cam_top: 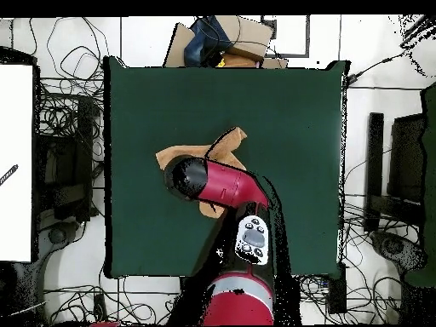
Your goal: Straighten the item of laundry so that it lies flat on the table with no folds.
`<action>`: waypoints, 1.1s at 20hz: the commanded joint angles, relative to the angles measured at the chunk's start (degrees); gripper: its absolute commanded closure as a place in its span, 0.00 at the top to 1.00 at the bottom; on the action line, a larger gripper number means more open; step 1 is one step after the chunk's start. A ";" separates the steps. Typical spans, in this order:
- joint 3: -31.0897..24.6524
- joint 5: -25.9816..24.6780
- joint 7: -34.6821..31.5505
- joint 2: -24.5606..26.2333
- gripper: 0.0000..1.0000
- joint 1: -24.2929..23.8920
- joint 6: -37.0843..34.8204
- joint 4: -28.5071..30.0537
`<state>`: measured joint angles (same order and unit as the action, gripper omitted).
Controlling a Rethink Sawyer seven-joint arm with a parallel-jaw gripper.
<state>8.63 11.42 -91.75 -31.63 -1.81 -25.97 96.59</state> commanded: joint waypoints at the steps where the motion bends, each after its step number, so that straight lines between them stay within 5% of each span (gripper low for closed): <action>1: -3.23 1.95 -12.12 -3.27 0.00 -0.78 2.96 3.16; 12: -6.04 1.94 -10.46 -7.21 0.00 -4.54 6.05 8.91; 22: -4.75 1.96 -11.87 -8.97 0.00 -3.23 6.22 11.20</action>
<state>8.62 11.83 -91.75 -38.37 -5.27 -23.25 103.03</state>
